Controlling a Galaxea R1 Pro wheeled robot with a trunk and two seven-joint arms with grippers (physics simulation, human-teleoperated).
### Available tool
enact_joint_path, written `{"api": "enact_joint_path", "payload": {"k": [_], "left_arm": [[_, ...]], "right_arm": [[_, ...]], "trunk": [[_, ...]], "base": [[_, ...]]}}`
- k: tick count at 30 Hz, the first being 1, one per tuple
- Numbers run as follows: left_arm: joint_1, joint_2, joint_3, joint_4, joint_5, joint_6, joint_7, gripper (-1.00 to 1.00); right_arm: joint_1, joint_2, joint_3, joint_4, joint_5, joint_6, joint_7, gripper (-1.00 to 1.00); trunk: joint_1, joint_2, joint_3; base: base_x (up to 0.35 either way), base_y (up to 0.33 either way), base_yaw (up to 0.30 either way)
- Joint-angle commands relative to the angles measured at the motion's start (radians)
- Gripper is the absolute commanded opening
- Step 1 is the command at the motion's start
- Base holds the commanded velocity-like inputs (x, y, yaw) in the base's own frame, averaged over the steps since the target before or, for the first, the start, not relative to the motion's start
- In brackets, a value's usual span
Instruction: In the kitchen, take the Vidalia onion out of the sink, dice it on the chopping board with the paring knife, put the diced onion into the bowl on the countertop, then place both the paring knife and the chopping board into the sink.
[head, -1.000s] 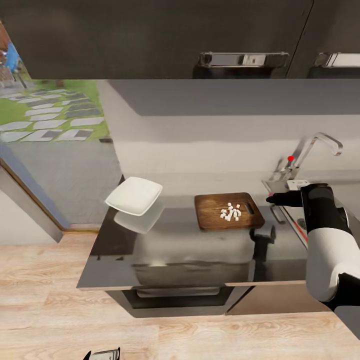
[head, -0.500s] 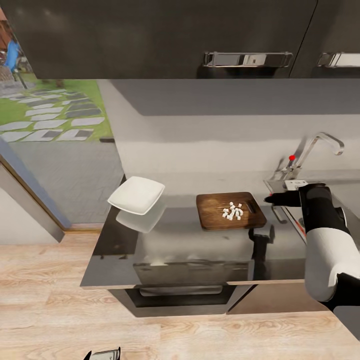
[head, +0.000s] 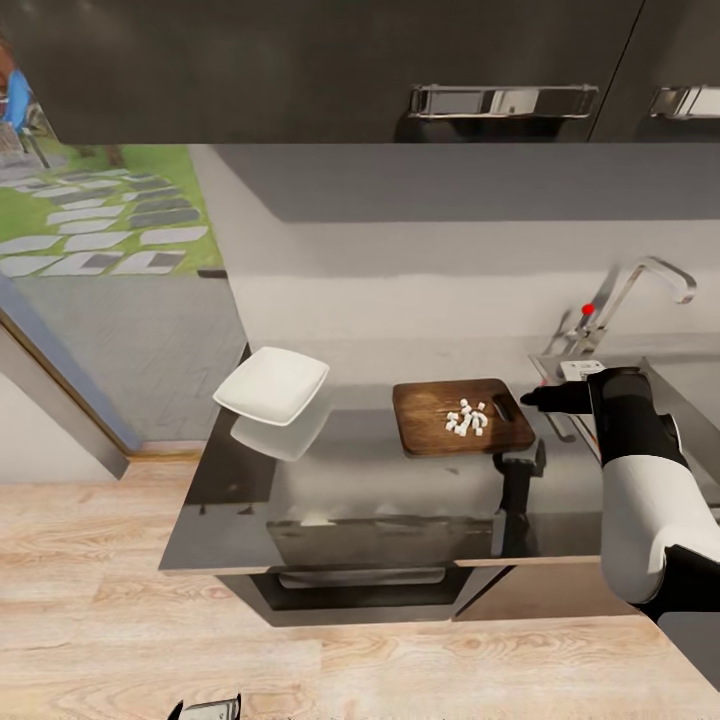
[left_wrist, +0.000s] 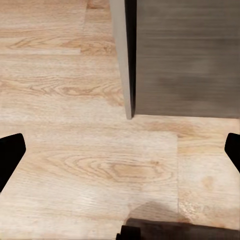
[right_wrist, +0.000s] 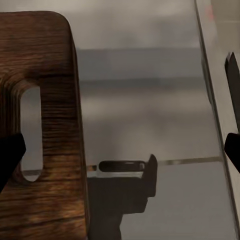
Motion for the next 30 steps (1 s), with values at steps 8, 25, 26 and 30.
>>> {"api": "enact_joint_path", "payload": {"k": [8,25,26,30], "left_arm": [[-0.002,0.0,0.002,0.004,0.001,-0.006,0.0,1.0],[-0.002,0.0,0.002,0.004,0.001,-0.006,0.0,1.0],[-0.002,0.0,0.002,0.004,0.001,-0.006,0.0,1.0],[-0.002,0.0,0.002,0.004,0.001,-0.006,0.0,1.0]], "right_arm": [[-0.001,0.002,-0.001,-0.001,0.01,0.001,0.01,1.0],[-0.001,0.005,-0.001,0.005,0.01,0.0,0.01,1.0],[-0.001,0.005,-0.001,0.004,0.01,0.0,0.01,1.0],[-0.001,0.005,-0.001,0.006,0.01,0.001,0.009,1.0]], "trunk": [[0.0,-0.001,-0.007],[0.0,-0.001,-0.021],[0.0,-0.001,-0.022],[0.0,-0.001,-0.023]], "base": [[0.068,0.0,0.0],[0.019,0.0,0.0],[0.0,0.0,0.0],[0.0,0.0,0.0]]}}
